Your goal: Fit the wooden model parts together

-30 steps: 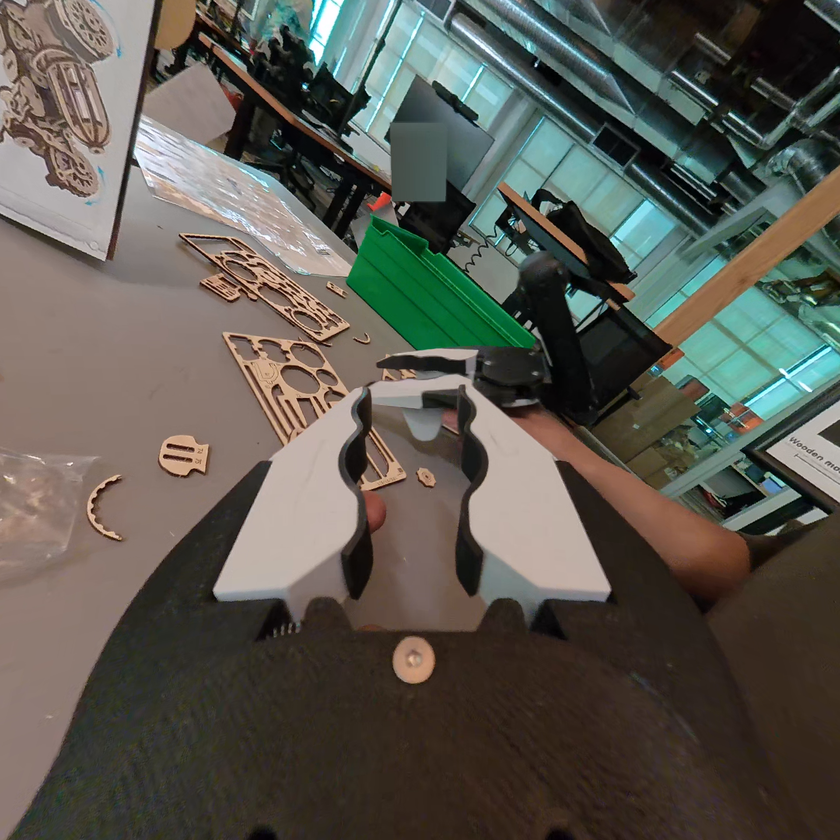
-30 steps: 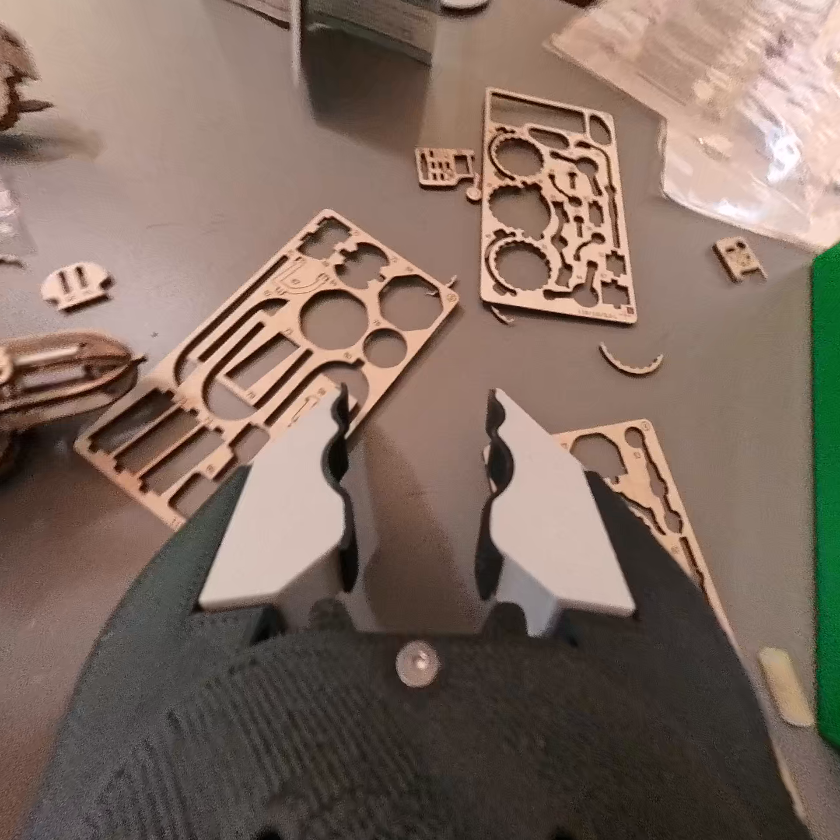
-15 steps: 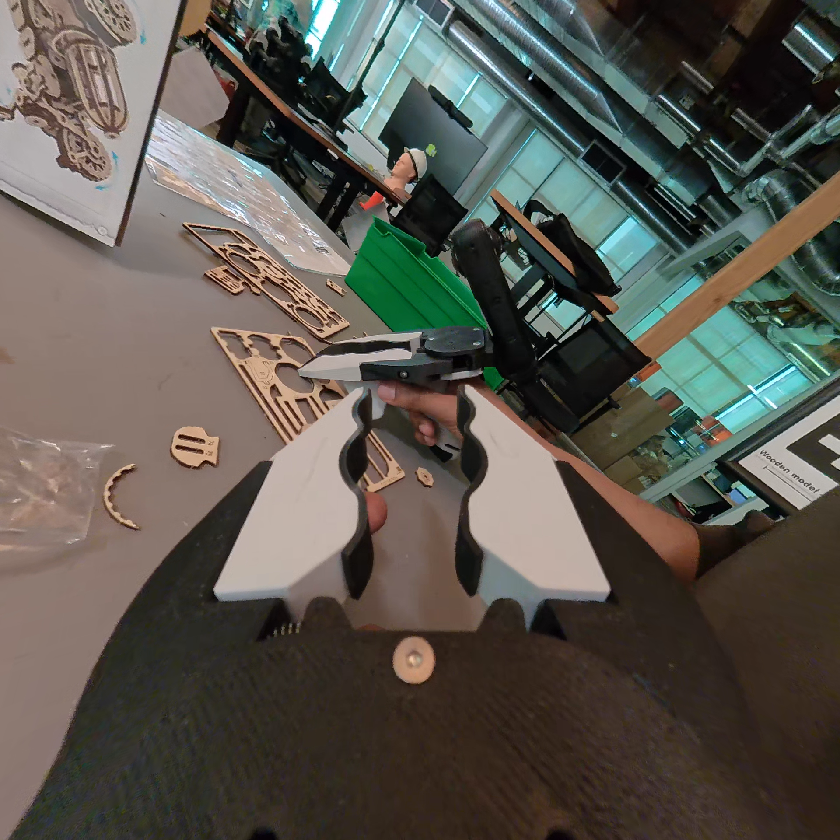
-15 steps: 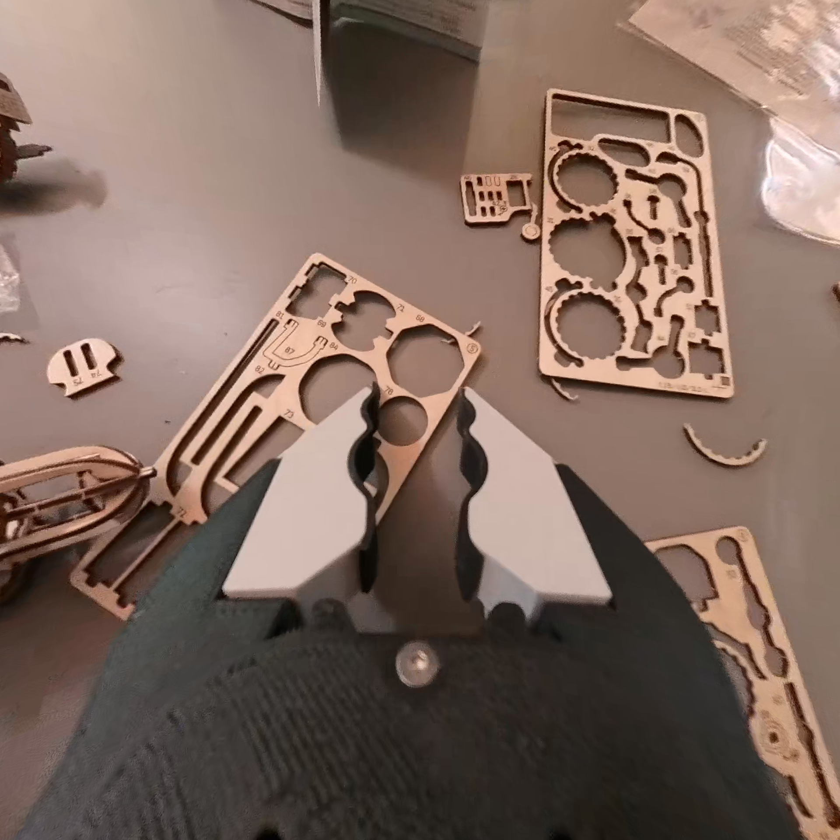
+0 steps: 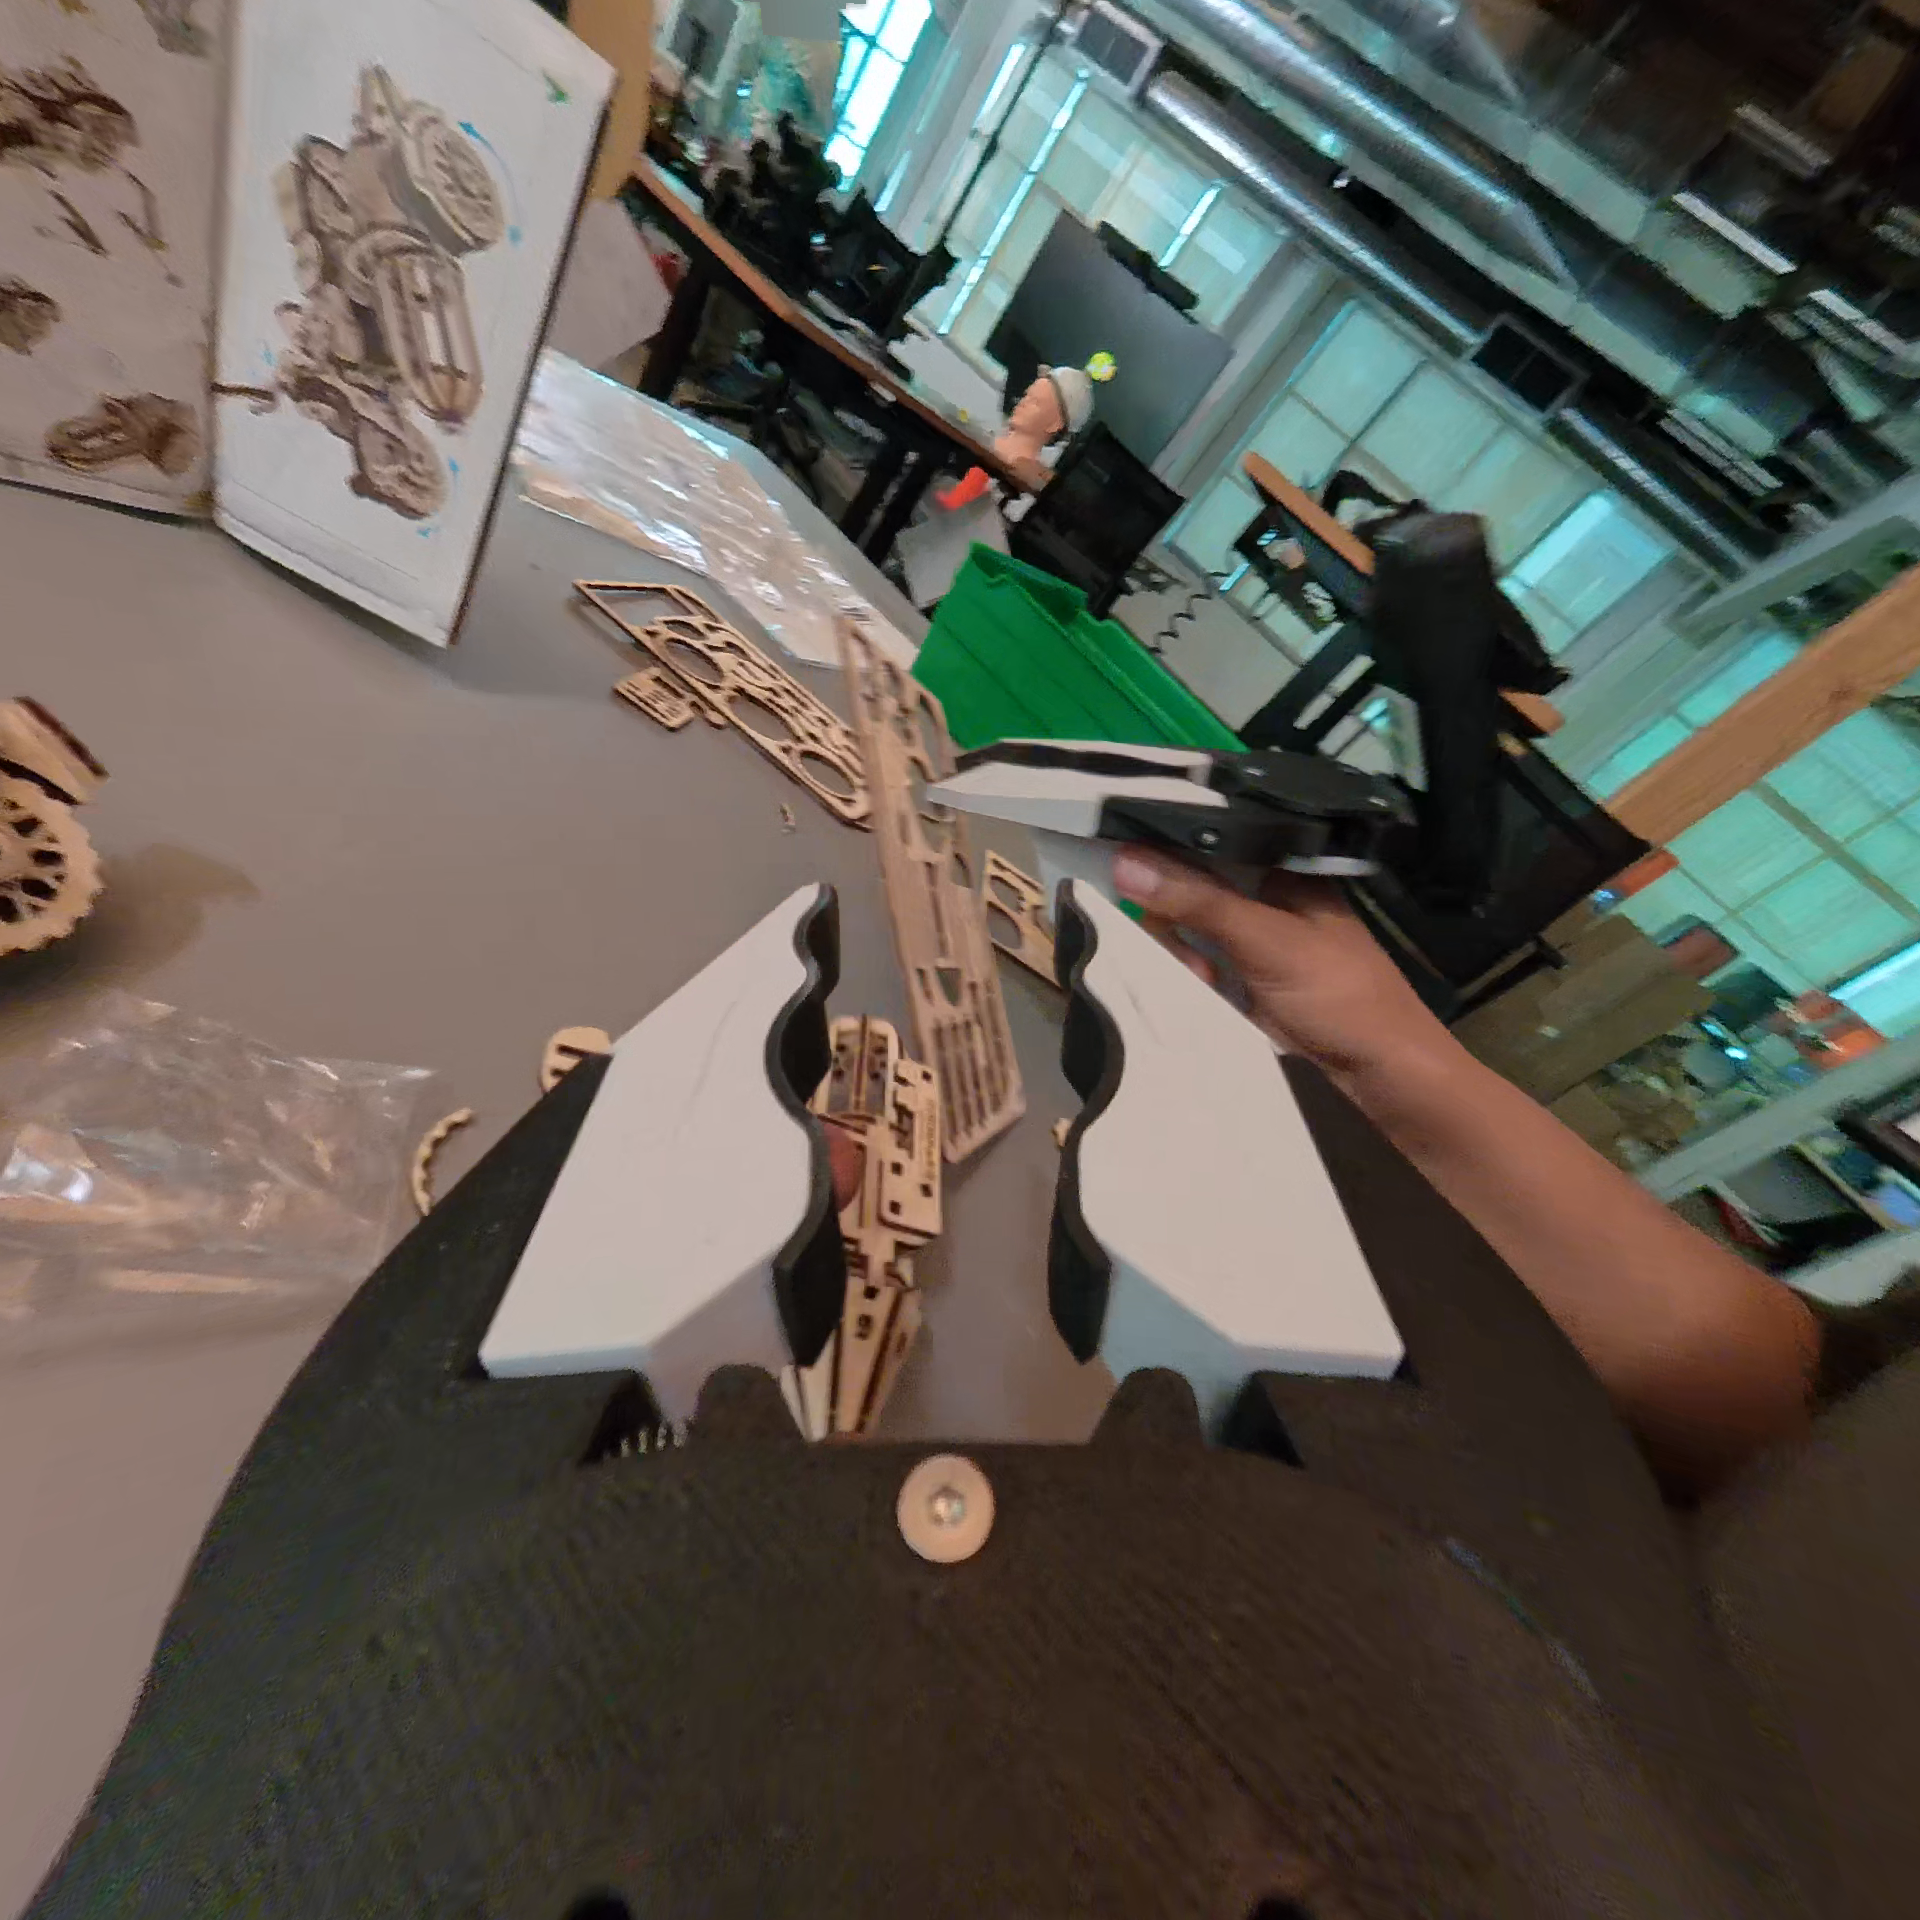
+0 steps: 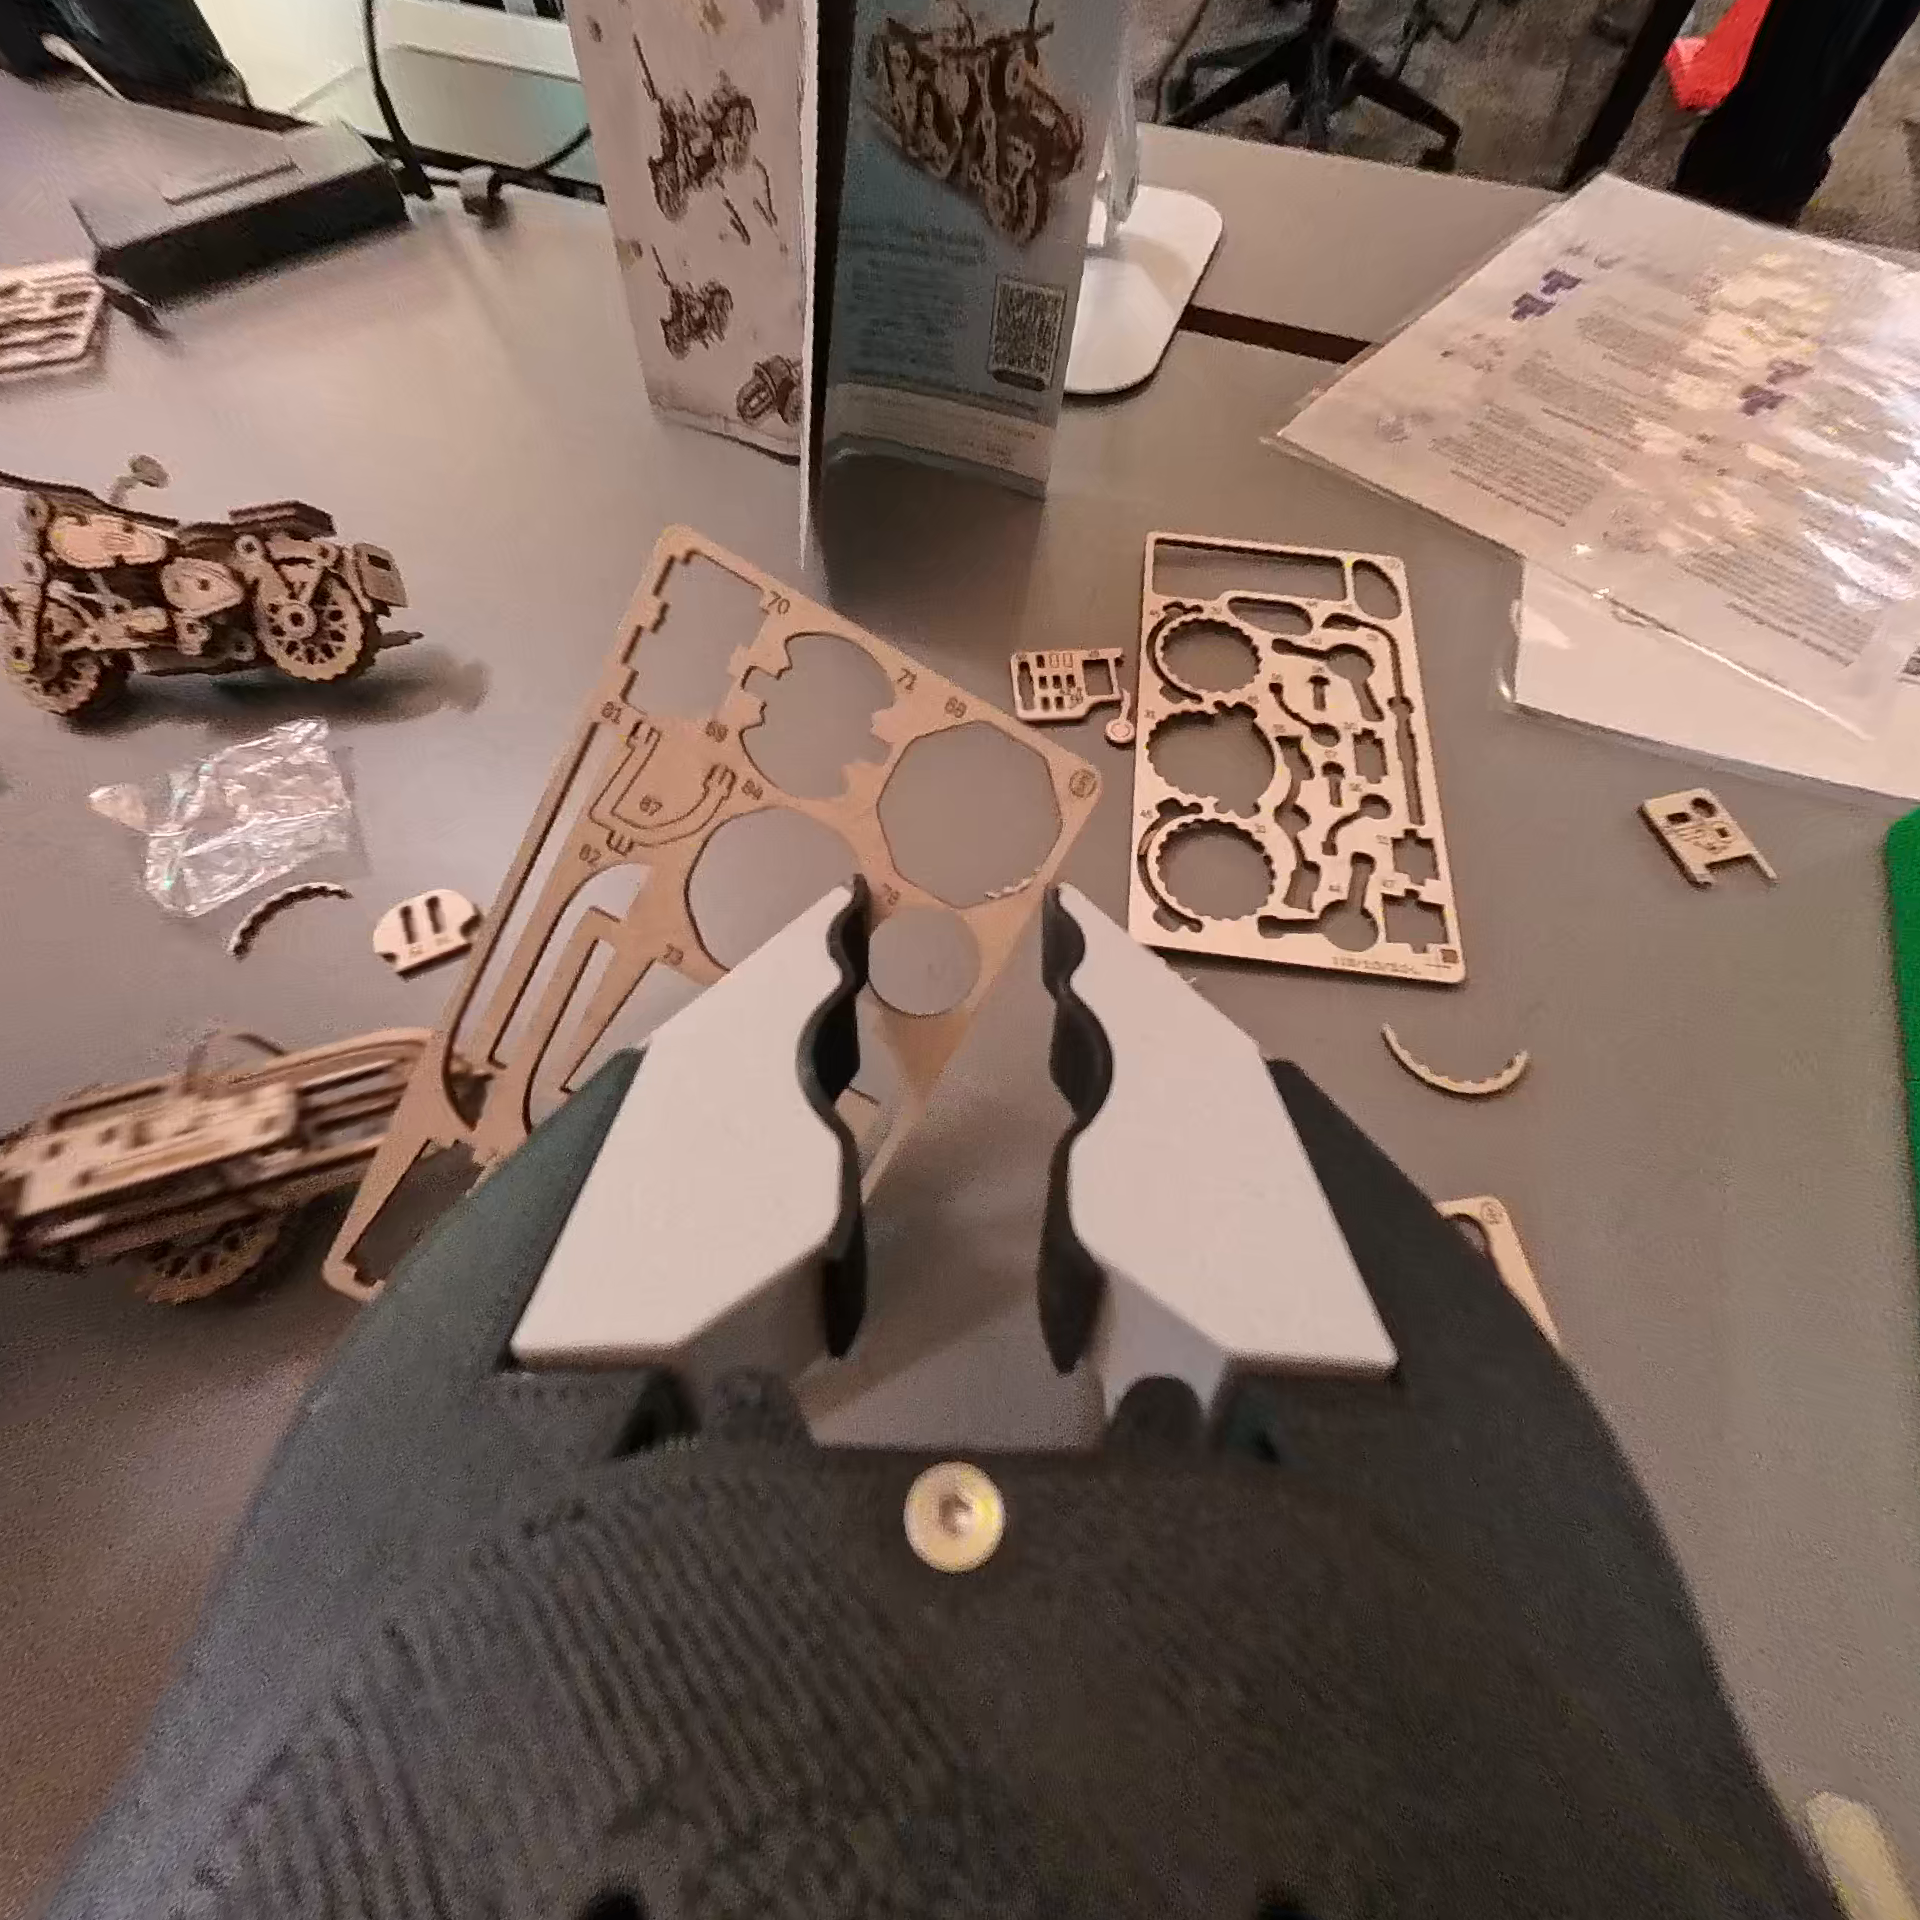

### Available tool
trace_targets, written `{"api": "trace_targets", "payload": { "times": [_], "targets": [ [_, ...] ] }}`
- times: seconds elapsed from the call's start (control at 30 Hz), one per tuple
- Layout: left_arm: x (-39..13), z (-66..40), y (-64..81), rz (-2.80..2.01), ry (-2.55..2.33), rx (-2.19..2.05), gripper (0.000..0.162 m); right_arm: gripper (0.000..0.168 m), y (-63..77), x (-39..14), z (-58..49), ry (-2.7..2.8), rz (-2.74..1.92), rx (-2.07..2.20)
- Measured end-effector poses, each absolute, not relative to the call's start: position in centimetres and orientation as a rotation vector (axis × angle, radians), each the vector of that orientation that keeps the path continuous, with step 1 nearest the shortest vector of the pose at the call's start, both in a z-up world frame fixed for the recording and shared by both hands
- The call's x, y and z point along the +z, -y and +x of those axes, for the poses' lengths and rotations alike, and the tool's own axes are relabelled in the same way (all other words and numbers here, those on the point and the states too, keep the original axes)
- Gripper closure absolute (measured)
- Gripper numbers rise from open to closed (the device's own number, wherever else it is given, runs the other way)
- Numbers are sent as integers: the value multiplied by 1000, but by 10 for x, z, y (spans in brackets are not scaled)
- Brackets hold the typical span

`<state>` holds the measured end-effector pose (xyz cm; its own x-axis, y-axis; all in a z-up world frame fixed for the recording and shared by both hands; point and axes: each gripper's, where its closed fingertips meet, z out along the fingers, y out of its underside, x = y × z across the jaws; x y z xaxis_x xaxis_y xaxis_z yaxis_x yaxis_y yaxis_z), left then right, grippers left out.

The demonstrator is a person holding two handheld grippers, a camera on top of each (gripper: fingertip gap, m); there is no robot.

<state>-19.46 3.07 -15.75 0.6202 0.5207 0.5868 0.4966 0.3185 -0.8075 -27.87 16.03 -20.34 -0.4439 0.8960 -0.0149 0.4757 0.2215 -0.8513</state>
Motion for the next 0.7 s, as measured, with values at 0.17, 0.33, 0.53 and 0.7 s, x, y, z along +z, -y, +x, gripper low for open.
{"api": "trace_targets", "payload": {
  "times": [0.17, 0.33, 0.53, 0.7],
  "targets": [
    [-161, -223, -66, -1463, 988, -37, 119, 136, -164, -201, -271, 2017, -1255, 1199],
    [-195, -236, -111, -1815, 979, -136, 122, 136, -167, -194, -266, 1991, -1257, 1244],
    [-165, -233, -121, -1653, 947, -210, 161, 147, -172, -159, -262, 1870, -1186, 1417],
    [-129, -222, -106, -1419, 930, -376, 162, 120, -171, -129, -258, 1730, -1196, 1675]
  ]
}}
